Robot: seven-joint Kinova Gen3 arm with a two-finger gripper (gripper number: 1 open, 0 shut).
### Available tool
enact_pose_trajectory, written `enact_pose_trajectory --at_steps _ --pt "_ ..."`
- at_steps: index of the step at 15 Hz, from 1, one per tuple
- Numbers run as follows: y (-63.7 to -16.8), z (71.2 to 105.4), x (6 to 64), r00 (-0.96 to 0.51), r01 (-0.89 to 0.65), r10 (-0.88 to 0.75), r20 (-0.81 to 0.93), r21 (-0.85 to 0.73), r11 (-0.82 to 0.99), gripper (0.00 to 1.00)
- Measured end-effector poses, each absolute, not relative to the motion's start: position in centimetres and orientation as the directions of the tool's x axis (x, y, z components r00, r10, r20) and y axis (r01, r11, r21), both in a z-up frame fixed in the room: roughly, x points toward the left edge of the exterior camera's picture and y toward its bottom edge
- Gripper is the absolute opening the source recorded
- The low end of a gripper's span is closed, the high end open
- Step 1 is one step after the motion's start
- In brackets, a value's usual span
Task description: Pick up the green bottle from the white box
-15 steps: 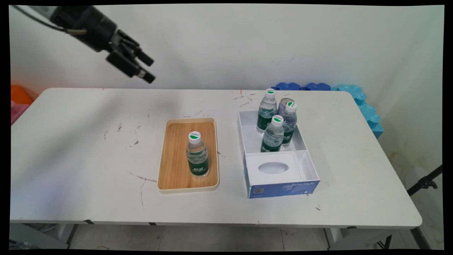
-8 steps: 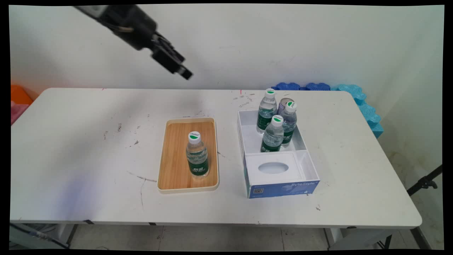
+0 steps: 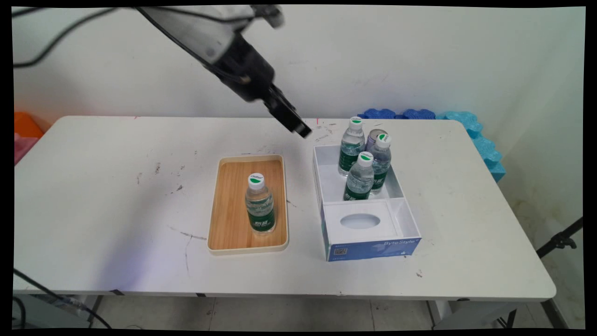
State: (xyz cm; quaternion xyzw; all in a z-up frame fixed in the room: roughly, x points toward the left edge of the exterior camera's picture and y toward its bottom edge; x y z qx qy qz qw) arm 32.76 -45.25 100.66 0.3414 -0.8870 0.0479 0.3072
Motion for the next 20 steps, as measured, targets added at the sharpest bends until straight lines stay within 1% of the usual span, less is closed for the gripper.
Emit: enact_pose_trajectory --at_steps 8,11,20 --pt "-45.1 95.1 26.8 -0.645 -0.594 -0.537 0.544 0.084 0.800 1.00" --pt "-45.3 93.3 24.7 -0.649 -0.580 -0.524 0.552 0.086 0.810 1.00" --pt "-46.4 89.4 21.4 -0.631 -0.574 -0.500 0.593 0.077 0.815 1.00"
